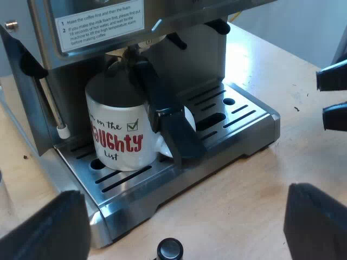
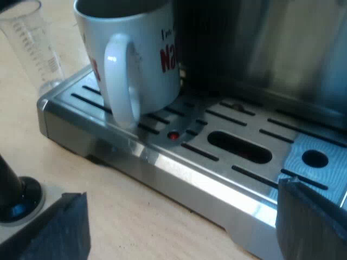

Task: Remove mug from coffee machine

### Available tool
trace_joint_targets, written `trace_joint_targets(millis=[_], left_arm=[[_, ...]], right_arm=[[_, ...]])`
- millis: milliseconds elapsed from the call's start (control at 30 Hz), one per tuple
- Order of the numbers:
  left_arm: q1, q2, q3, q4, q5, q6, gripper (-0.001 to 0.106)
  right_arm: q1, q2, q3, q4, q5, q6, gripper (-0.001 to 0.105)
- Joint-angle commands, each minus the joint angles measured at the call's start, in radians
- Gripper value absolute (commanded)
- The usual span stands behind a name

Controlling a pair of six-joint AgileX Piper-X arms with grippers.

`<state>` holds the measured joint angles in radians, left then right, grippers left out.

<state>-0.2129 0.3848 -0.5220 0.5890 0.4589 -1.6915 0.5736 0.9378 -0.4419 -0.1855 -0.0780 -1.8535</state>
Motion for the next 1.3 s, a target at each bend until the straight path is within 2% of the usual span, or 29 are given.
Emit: trace_joint_targets(millis=[33,400,433,500,533,567,667,733,967,1167,1300], left_arm=[[-0.003,0.0,-0.003,-0.018,-0.006,-0.003,0.079],[-0.003,0.0,-0.003,-0.018,-0.006,-0.003,0.079],[-0.003,0.0,-0.003,-0.018,-0.006,-0.003,0.079],[-0.003,0.0,-0.003,-0.018,-0.006,-0.005,0.079],[-0.003,0.0,-0.003,-0.018,-0.006,-0.005,0.079],[-0.003,0.0,-0.003,-0.018,-0.006,-0.007,0.079],[-0.003,0.0,-0.003,-0.018,-0.006,-0.011,0.079],[-0.003,0.0,-0.003,-0.018,-0.006,-0.011,0.079],[-0.003,0.0,-0.003,-0.018,-0.006,-0.011,0.079],[-0.003,0.0,0.026,0.065,-0.009,-0.011,0.079],[-0.003,0.0,0.076,0.03,-0.015,0.039,0.079]], right_arm=[[0.002,-0.001,-0.002,-0.034,-0.009,-0.012,0.071],[0.002,-0.001,-0.002,-0.064,-0.001,0.003,0.071],[0.002,-0.001,-0.002,-0.064,-0.001,0.02,0.071],[0.002,-0.001,-0.002,-0.064,-0.003,0.109,0.071],[0.002,-0.001,-0.002,-0.064,-0.003,0.118,0.071],[0.002,-0.001,-0.002,-0.064,-0.003,0.112,0.071],[0.002,0.02,-0.002,-0.064,-0.024,0.041,0.071],[0.002,0.044,-0.002,-0.066,-0.05,0.024,0.071],[0.005,0.156,-0.002,-0.188,-0.061,0.024,0.071],[0.048,0.231,-0.002,-0.276,-0.055,0.024,0.071],[0.076,0.268,-0.002,-0.312,-0.053,0.024,0.071]])
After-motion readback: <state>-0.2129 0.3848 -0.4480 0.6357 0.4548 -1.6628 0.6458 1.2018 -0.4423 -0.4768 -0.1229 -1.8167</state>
